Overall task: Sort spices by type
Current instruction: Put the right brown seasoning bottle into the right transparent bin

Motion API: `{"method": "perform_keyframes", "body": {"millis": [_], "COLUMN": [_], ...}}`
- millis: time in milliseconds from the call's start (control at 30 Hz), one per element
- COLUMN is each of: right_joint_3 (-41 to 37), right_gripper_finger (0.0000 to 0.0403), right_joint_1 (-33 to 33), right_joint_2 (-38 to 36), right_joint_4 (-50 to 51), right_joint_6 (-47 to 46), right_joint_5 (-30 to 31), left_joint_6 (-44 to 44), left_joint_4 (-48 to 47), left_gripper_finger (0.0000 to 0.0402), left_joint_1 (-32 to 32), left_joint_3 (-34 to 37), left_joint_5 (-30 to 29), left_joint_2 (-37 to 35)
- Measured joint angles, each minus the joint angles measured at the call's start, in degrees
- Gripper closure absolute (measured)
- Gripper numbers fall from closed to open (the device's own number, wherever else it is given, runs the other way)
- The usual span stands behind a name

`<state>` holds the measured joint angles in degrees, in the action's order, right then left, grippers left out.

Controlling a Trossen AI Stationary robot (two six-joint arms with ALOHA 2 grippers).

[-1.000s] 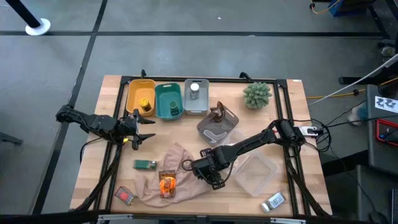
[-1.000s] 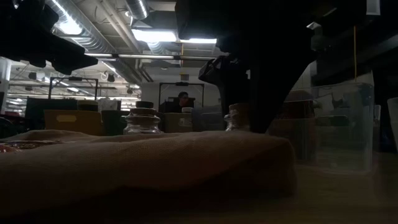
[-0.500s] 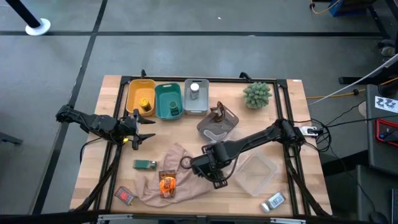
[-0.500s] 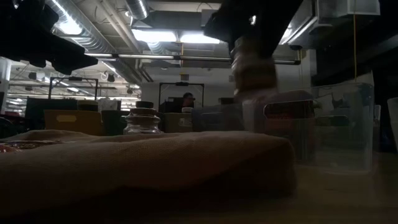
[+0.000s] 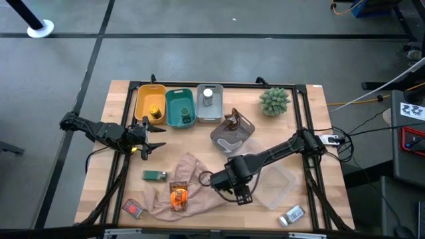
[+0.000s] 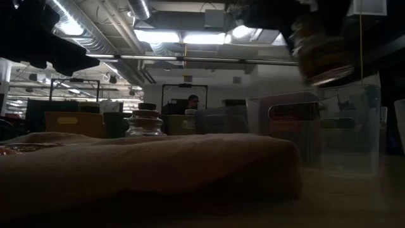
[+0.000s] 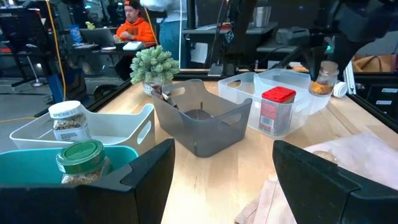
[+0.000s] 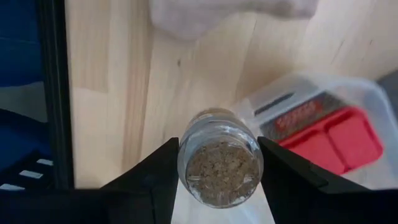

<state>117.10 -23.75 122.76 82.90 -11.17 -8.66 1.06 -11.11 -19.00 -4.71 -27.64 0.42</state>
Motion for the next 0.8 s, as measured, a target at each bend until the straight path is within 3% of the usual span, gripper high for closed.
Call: {"method": "perform_keyframes", "body": {"millis": [333,800], "right_joint_3": [-0.23,-8.86], "right_gripper_finger": [0.0212,0.0212], "right_joint_1": [-4.93,-14.24], "right_joint_2": [-3.33,-7.51], "right_joint_4": [7.09,7.17], "right_joint_6": [-8.66,-25.28], "right_joint_5": [6.01,11.54], "left_joint_6": [0.0,0.01], "left_joint_4": [0.0,0.01], "left_gripper_finger": [0.0147,0.0147], "left_joint_1": [0.0,0.0], "left_joint_3": [0.0,0.0], "left_joint_5": [0.0,0.0], "left_joint_2": [0.0,0.0]}}
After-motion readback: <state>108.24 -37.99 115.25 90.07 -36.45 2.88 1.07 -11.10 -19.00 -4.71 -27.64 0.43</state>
